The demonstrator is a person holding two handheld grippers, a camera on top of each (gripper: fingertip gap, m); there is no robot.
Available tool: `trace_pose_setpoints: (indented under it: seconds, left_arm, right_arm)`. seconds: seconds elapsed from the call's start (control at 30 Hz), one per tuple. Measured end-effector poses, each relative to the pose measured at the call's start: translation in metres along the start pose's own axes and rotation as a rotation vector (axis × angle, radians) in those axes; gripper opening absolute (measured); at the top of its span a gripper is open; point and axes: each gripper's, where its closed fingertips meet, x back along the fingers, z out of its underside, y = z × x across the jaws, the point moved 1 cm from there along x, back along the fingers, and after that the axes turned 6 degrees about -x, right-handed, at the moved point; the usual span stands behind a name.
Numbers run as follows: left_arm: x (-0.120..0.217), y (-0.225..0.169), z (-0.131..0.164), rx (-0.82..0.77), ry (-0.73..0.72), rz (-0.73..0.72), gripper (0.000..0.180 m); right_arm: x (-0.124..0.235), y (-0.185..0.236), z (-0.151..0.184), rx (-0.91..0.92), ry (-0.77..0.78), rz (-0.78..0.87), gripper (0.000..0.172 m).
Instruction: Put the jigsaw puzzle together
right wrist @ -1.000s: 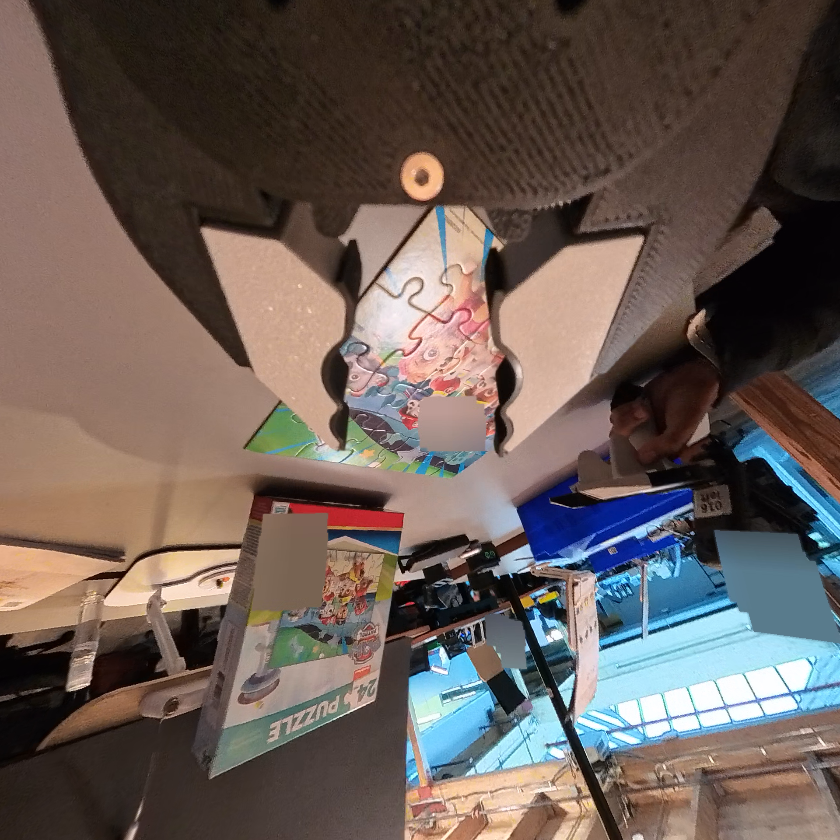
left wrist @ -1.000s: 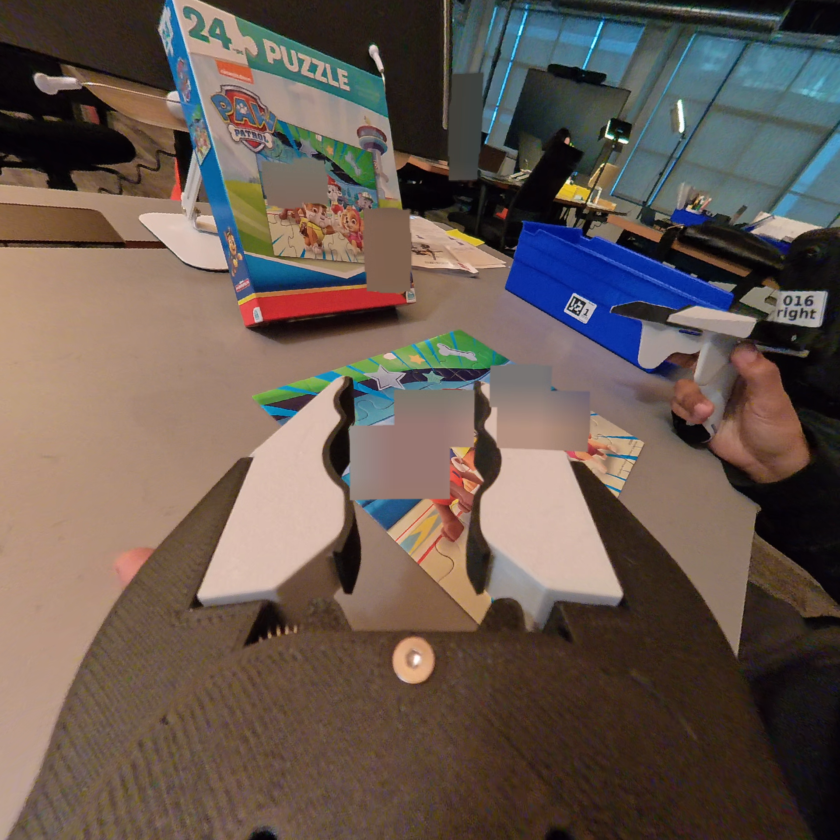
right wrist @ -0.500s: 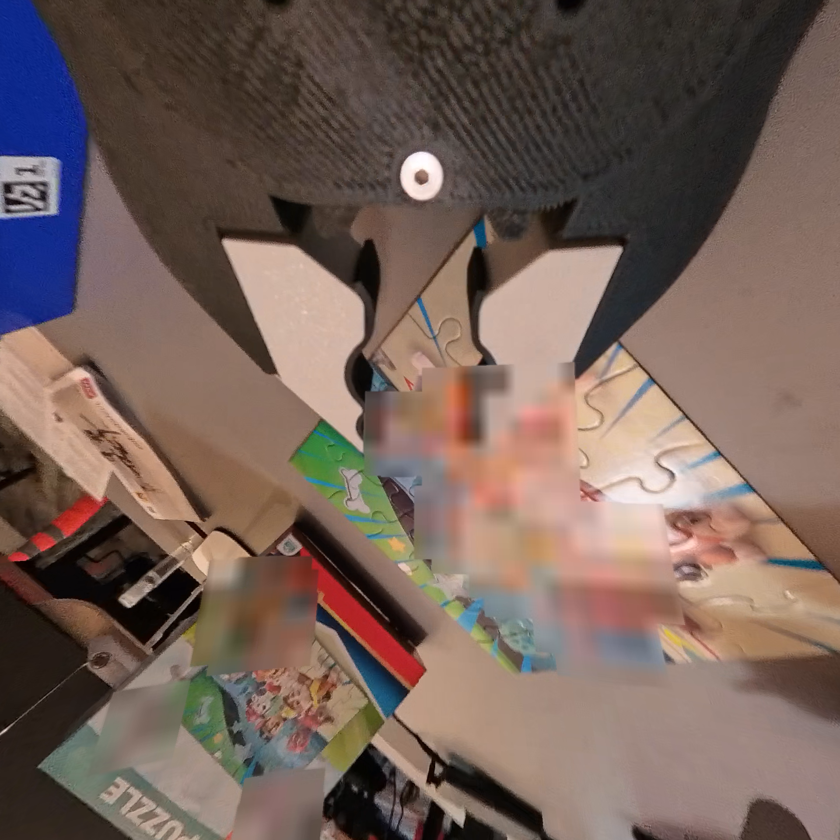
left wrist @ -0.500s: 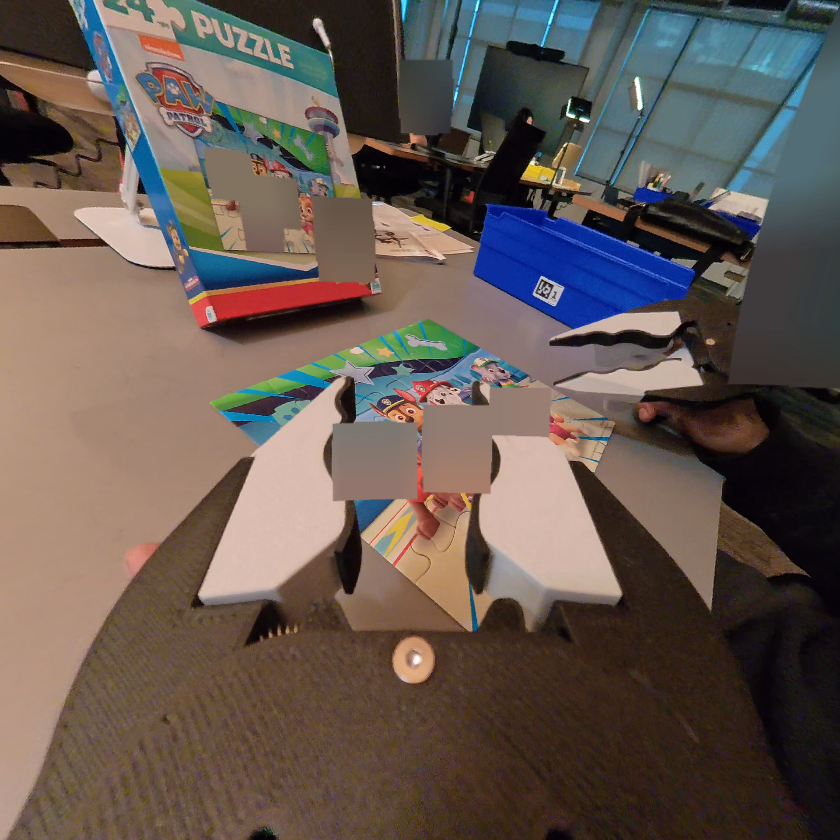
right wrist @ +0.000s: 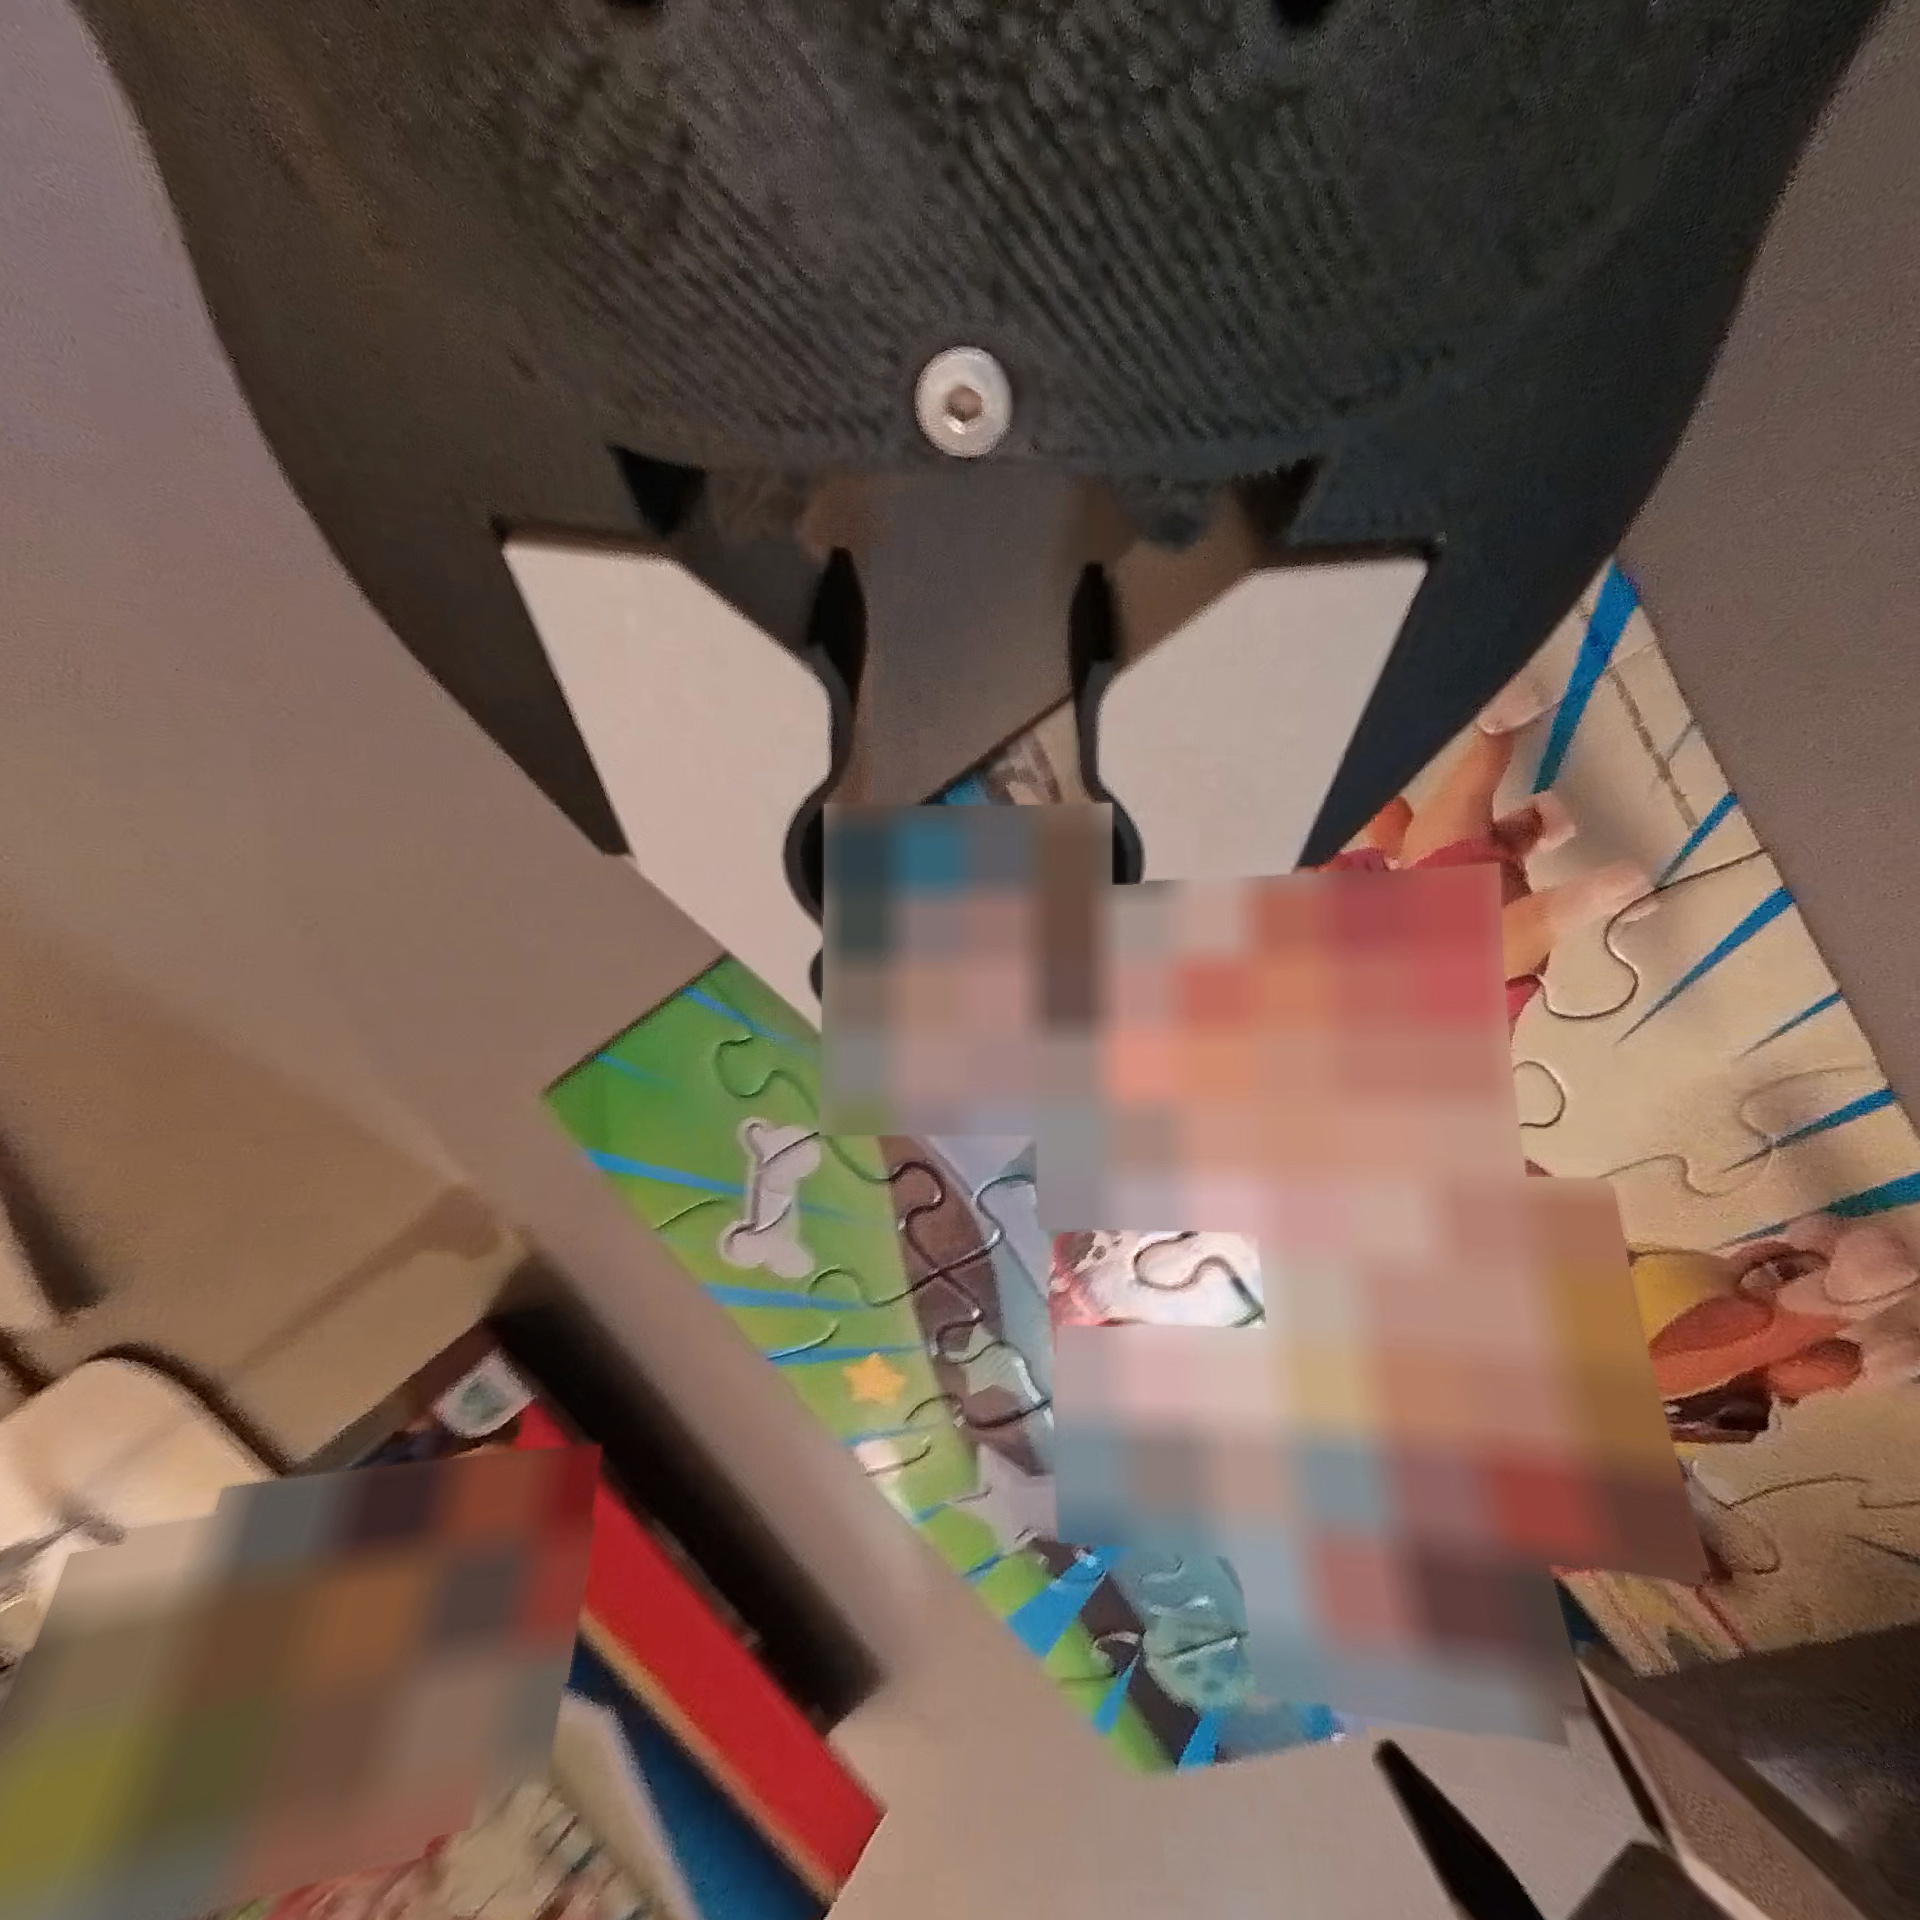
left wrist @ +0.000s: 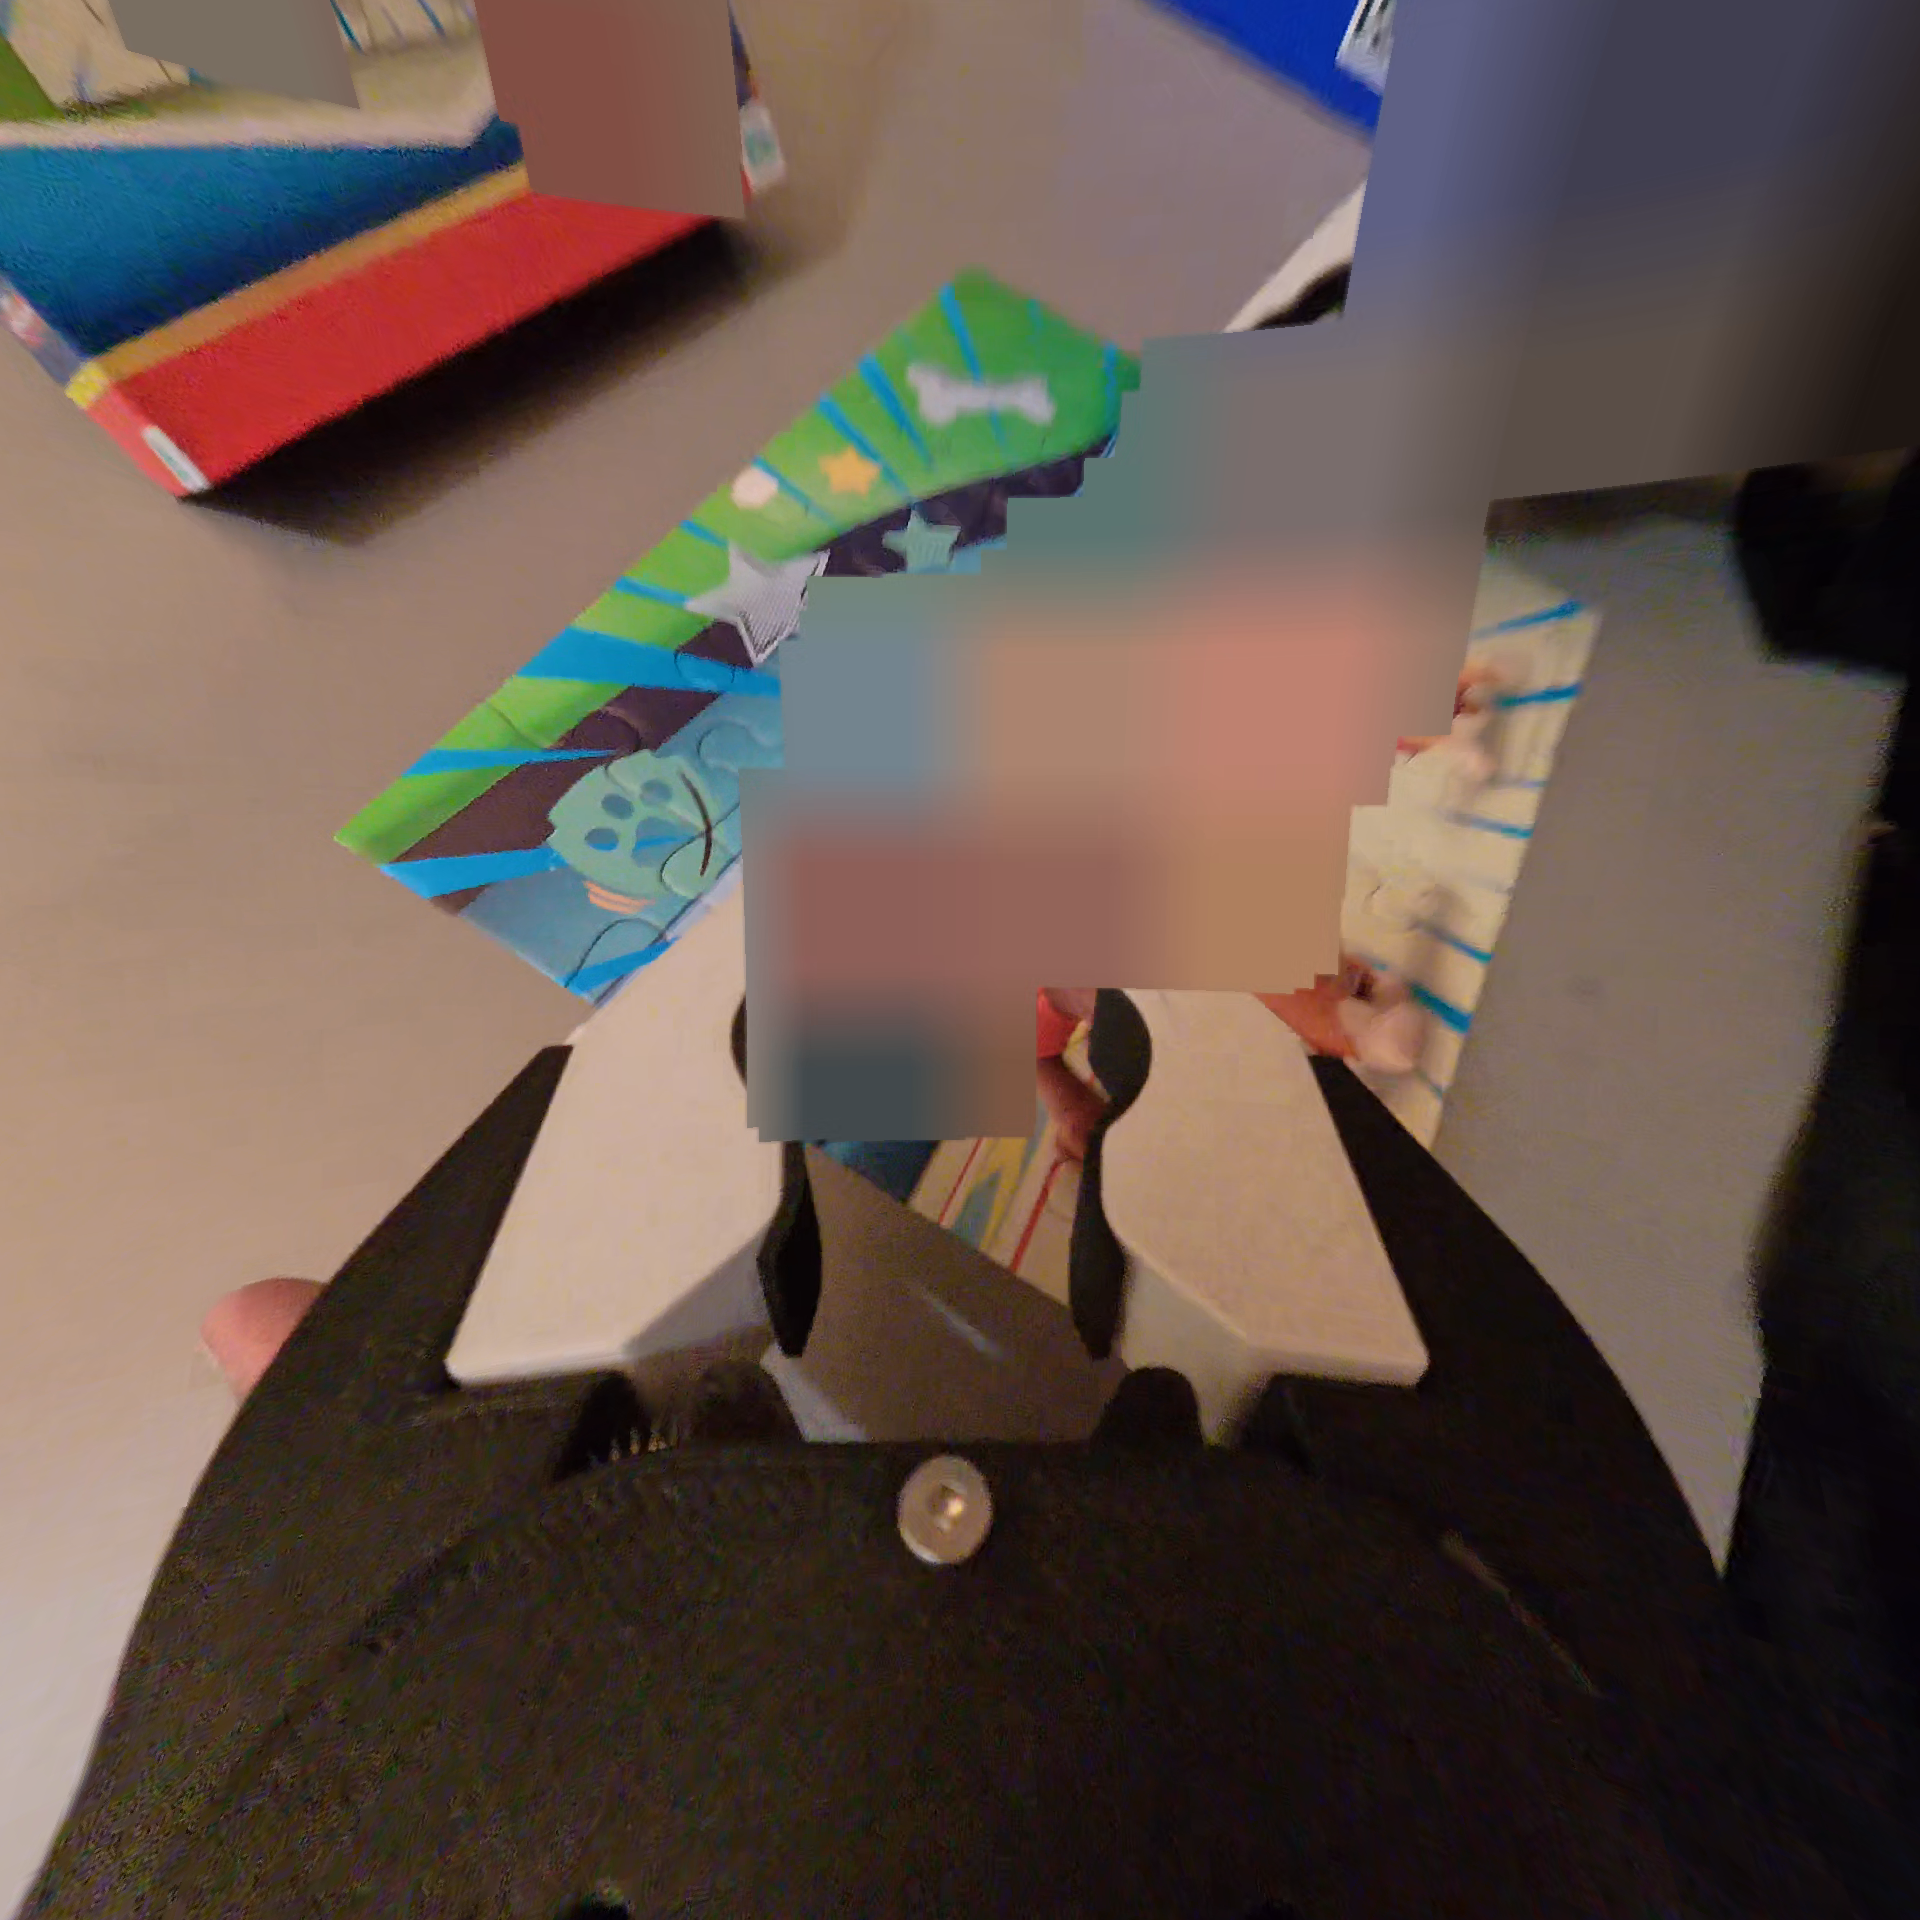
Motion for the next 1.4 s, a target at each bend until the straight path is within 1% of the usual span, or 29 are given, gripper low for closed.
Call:
trace_pose_setpoints:
  seconds: [0.07,0.13,0.2,0.23,0.33,0.47,0.53,0.6,0.73,0.8,0.87,0.97,1.0,1.07,1.1,1.13,1.17,1.2,1.27,1.33,1.4]
  left_arm:
    - [-0.002,-0.001,0.010,0.000,0.072,-0.010,0.052]
    - [-0.001,-0.004,0.018,0.018,0.097,-0.011,0.052]
    - [0.000,-0.008,0.028,0.042,0.123,-0.018,0.052]
    - [0.001,-0.010,0.028,0.046,0.107,-0.028,0.052]
    - [0.005,-0.022,0.033,0.072,0.121,-0.016,0.047]
    - [0.013,-0.037,0.043,0.003,0.172,-0.050,0.046]
    - [0.017,-0.042,0.048,-0.023,0.183,-0.072,0.045]
    - [0.022,-0.045,0.052,-0.035,0.185,-0.077,0.045]
    - [0.025,-0.046,0.053,-0.009,0.161,-0.053,0.044]
    - [0.026,-0.047,0.053,-0.013,0.171,-0.023,0.045]
    - [0.030,-0.042,0.051,-0.004,0.186,-0.005,0.053]
    - [0.032,-0.030,0.034,0.016,0.140,0.016,0.052]
    - [0.030,-0.028,0.026,0.019,0.118,0.028,0.048]
    - [0.018,-0.031,0.015,0.021,0.103,0.059,0.032]
    - [0.011,-0.030,0.015,0.006,0.129,0.047,0.017]
    - [0.005,-0.027,0.016,-0.020,0.160,0.025,0.000]
    - [-0.001,-0.025,0.017,-0.046,0.181,0.016,0.000]
    - [-0.006,-0.025,0.017,-0.047,0.194,0.017,0.000]
    - [-0.015,-0.023,0.015,-0.023,0.197,0.015,0.000]
    - [-0.021,-0.021,0.018,-0.030,0.225,-0.009,0.000]
    - [-0.022,-0.021,0.017,-0.050,0.211,-0.021,0.000]
  right_arm:
    - [-0.002,0.005,0.005,-0.048,0.040,-0.049,0.050]
    - [0.001,0.010,0.010,-0.089,0.057,-0.071,0.057]
    - [0.004,0.014,0.013,-0.112,0.063,-0.079,0.055]
    - [0.006,0.017,0.014,-0.117,0.064,-0.078,0.053]
    - [0.011,0.025,0.017,-0.158,0.066,-0.048,0.044]
    - [0.019,0.046,0.021,-0.179,0.065,-0.016,0.030]
    - [0.024,0.060,0.023,-0.184,0.064,-0.015,0.030]
    - [0.029,0.074,0.025,-0.173,0.064,-0.034,0.034]
    - [0.033,0.081,0.027,-0.148,0.062,-0.046,0.031]
    - [0.032,0.082,0.025,-0.166,0.070,-0.083,0.035]
    - [0.030,0.083,0.019,-0.175,0.078,-0.130,0.040]
    - [0.021,0.075,0.001,-0.120,0.080,-0.142,0.037]
    - [0.015,0.074,-0.006,-0.092,0.083,-0.143,0.034]
    - [-0.001,0.073,-0.019,-0.039,0.094,-0.156,0.029]
    - [-0.009,0.076,-0.026,-0.013,0.095,-0.173,0.020]
    - [-0.016,0.082,-0.035,0.017,0.081,-0.209,0.006]
    - [-0.023,0.090,-0.044,0.038,0.060,-0.250,0.000]
    - [-0.030,0.098,-0.052,0.046,0.046,-0.286,0.000]
    - [-0.043,0.112,-0.059,0.073,0.066,-0.353,0.000]
    - [-0.055,0.119,-0.059,0.129,0.102,-0.375,0.000]
    - [-0.065,0.116,-0.055,0.163,0.133,-0.351,0.000]
